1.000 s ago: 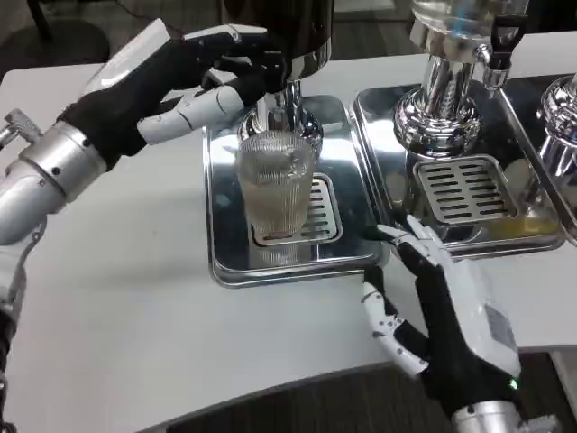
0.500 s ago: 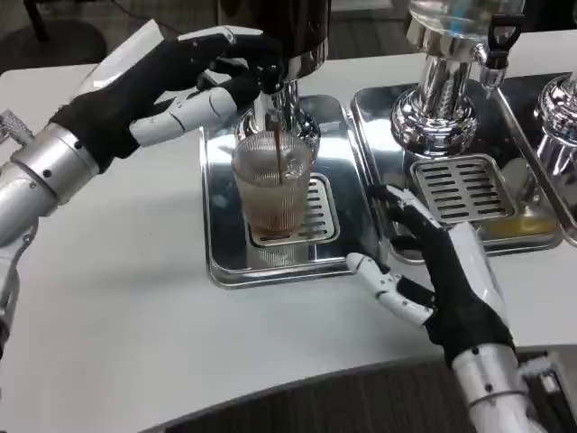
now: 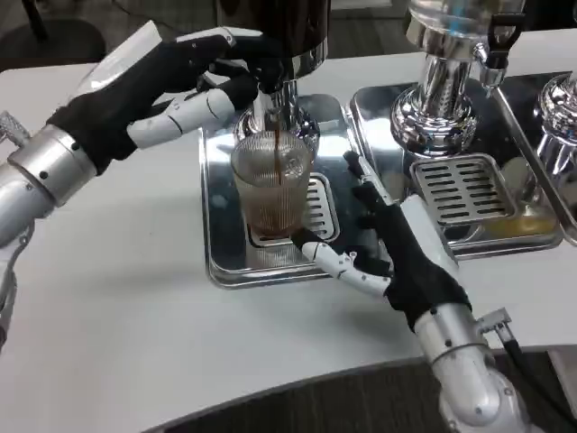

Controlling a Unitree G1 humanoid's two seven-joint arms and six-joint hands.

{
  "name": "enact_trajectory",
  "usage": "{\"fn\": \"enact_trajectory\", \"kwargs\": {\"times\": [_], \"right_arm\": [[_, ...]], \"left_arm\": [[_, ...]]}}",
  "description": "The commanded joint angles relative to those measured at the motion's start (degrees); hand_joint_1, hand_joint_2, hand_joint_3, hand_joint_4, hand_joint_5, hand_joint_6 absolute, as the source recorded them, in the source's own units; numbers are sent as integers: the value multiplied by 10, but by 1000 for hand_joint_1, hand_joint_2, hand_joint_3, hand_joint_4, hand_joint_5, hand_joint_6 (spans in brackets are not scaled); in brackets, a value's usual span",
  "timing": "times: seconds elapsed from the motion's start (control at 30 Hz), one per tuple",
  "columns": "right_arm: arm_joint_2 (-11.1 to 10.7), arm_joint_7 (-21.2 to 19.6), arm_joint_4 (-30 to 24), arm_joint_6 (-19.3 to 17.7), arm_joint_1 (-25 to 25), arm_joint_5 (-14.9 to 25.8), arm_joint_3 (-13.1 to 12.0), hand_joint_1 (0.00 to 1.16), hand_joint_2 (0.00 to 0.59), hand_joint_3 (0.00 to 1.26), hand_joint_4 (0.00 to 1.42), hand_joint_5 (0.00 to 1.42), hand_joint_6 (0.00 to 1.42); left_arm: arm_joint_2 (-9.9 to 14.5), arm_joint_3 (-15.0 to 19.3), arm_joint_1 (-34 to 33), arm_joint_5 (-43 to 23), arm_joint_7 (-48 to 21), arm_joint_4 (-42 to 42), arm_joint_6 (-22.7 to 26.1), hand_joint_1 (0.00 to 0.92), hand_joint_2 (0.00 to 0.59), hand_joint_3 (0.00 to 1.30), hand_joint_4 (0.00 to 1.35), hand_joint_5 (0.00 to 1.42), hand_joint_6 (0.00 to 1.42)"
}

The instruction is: Grasp the cup under the faucet to collect the drink, then remove the cup.

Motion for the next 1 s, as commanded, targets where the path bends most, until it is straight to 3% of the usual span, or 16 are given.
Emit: {"fn": "enact_trajectory", "kwargs": {"times": [0.03,0.5,1.0], "right_arm": [[7,-9,40,-5,-31,-4,1,557,193,5,13,68,223],[21,-26,133,-21,-95,-2,2,564,191,0,0,41,199],[50,-54,257,-39,-181,1,3,583,185,0,0,0,149]], "left_arm": [[6,3,19,-8,-14,-18,4,23,92,278,284,335,582],[10,4,28,-11,-14,-38,19,24,93,278,282,332,581],[12,8,27,-13,-14,-41,24,24,93,289,284,332,581]]}}
